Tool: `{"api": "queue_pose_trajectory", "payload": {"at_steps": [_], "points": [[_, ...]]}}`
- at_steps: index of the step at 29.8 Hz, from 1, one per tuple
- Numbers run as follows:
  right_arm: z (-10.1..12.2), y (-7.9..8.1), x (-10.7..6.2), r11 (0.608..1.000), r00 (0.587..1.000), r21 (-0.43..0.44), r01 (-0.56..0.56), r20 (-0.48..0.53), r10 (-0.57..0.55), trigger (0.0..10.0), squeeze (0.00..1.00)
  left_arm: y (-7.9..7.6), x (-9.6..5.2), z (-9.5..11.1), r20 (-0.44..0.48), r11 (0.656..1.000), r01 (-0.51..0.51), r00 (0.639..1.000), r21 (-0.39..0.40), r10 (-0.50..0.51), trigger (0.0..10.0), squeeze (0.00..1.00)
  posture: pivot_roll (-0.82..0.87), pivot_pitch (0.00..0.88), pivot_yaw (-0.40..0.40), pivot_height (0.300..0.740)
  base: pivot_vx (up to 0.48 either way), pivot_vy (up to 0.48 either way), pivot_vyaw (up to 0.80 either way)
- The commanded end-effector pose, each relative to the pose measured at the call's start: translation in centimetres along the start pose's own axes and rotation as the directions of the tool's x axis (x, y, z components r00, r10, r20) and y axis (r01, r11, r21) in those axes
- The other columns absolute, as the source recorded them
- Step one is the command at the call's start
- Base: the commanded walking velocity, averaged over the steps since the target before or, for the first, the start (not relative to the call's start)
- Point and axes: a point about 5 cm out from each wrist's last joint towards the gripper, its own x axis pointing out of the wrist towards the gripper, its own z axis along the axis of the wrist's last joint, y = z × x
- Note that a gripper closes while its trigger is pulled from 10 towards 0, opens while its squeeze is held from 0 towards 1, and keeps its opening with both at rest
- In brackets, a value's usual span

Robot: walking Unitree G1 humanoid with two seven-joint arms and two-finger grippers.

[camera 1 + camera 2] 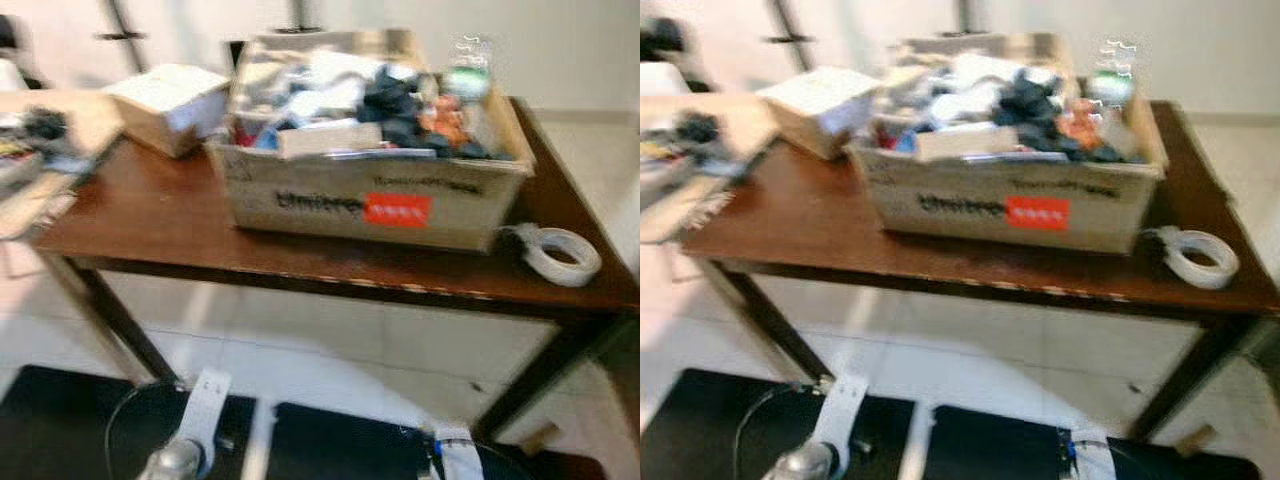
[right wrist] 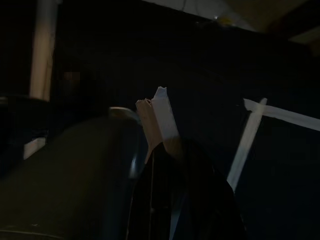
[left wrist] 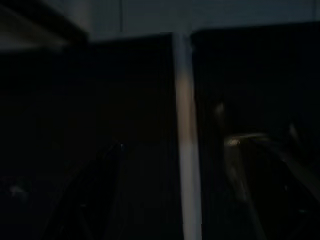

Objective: Picking trash to rubbish bin

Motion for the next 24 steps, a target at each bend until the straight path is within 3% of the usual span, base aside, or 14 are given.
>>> {"api": "queue_pose_trajectory", "payload": {"at_steps": [1,11,21,24], "points": [[-0.55,0.02,-0.1,0.999,1.0,0.03,0.018,-0.013,-0.017,10.0,0.0,0.06,-0.03,0.03,0.011,1.0,-0.004,1.0,-0.006,0.004,10.0,0.0,0.02,0.123,0.059,0.74,0.0,0.0,0.0],[-0.75,-0.15,-0.13,0.999,0.999,0.05,0.013,-0.031,-0.011,10.0,0.0,0.03,0.02,0.29,0.018,1.0,0.006,1.0,-0.027,-0.005,10.0,0.0,0.02,0.124,0.063,0.74,0.0,0.0,0.0],[-1.03,-0.2,-0.18,0.999,0.999,0.049,0.023,-0.046,-0.02,10.0,0.0,-0.03,0.02,0.23,0.016,1.0,0.008,1.0,-0.029,-0.008,10.0,0.0,0.02,0.125,0.063,0.74,0.0,0.0,-0.8],[-1.08,-0.28,-0.22,0.998,0.999,0.054,0.037,-0.041,-0.035,10.0,0.0,-0.03,0.02,0.23,0.018,1.0,0.008,1.0,-0.03,-0.007,10.0,0.0,0.02,0.125,0.063,0.74,0.0,0.0,0.0]]}}
